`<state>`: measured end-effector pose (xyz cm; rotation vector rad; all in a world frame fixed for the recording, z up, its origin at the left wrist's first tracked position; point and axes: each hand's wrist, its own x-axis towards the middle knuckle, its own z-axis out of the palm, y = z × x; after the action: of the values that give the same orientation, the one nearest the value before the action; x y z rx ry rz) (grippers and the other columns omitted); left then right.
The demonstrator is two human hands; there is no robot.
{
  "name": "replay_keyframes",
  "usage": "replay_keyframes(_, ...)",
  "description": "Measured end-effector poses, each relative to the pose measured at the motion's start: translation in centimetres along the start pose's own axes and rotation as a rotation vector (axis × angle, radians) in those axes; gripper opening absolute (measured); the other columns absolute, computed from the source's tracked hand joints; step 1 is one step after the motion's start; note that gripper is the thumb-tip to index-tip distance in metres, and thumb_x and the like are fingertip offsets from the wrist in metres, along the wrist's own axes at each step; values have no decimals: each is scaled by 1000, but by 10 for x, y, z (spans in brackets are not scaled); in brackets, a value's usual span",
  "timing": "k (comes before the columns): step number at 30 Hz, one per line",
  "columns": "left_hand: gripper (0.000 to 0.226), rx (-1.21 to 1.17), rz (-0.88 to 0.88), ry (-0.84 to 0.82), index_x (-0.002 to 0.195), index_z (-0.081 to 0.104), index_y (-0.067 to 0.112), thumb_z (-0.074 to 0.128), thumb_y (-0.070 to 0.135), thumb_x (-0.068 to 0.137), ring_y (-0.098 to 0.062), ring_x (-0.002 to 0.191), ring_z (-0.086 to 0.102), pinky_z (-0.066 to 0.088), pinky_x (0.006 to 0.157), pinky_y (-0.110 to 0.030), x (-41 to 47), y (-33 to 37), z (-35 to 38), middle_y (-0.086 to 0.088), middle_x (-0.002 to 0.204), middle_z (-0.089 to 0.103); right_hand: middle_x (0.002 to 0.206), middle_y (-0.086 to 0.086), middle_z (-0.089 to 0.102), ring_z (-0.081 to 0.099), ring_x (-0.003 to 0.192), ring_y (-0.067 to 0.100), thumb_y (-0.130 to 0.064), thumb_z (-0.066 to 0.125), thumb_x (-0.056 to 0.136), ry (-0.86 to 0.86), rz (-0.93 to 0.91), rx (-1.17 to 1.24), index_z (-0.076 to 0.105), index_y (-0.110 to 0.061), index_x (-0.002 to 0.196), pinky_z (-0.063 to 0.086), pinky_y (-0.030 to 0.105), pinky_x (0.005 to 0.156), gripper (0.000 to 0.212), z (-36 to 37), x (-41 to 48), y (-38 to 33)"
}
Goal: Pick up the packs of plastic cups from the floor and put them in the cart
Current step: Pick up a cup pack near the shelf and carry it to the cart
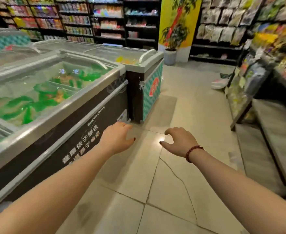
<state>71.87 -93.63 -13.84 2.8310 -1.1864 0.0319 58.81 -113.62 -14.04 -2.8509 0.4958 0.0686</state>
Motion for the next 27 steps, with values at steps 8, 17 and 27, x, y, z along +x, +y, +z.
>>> replay_keyframes(8, 53, -89, 211, -59, 138, 50, 23, 55, 47, 92, -21, 124, 52, 49, 97, -39, 166, 52, 31, 1, 133, 58, 132, 0, 56, 47, 127, 22, -51, 54, 92, 33, 235, 52, 53, -22, 132, 39, 34, 102, 50, -5, 86, 108)
replay_keyframes(17, 51, -163, 243, -32, 136, 51, 24, 56, 47, 91, -18, 124, 51, 49, 96, -39, 373, 128, 49, 3, 130, 59, 131, -1, 57, 49, 125, 21, -51, 55, 91, 98, 343, 92, 55, -22, 131, 38, 33, 100, 49, -48, 224, 261)
replay_keyframes(27, 51, -191, 318, -45, 137, 51, 22, 56, 44, 92, -19, 125, 50, 49, 94, -37, 590, 182, 59, 1, 130, 59, 130, 0, 59, 49, 126, 22, -50, 57, 89, 158, 386, 104, 57, -22, 128, 38, 32, 100, 48, -93, 383, 390)
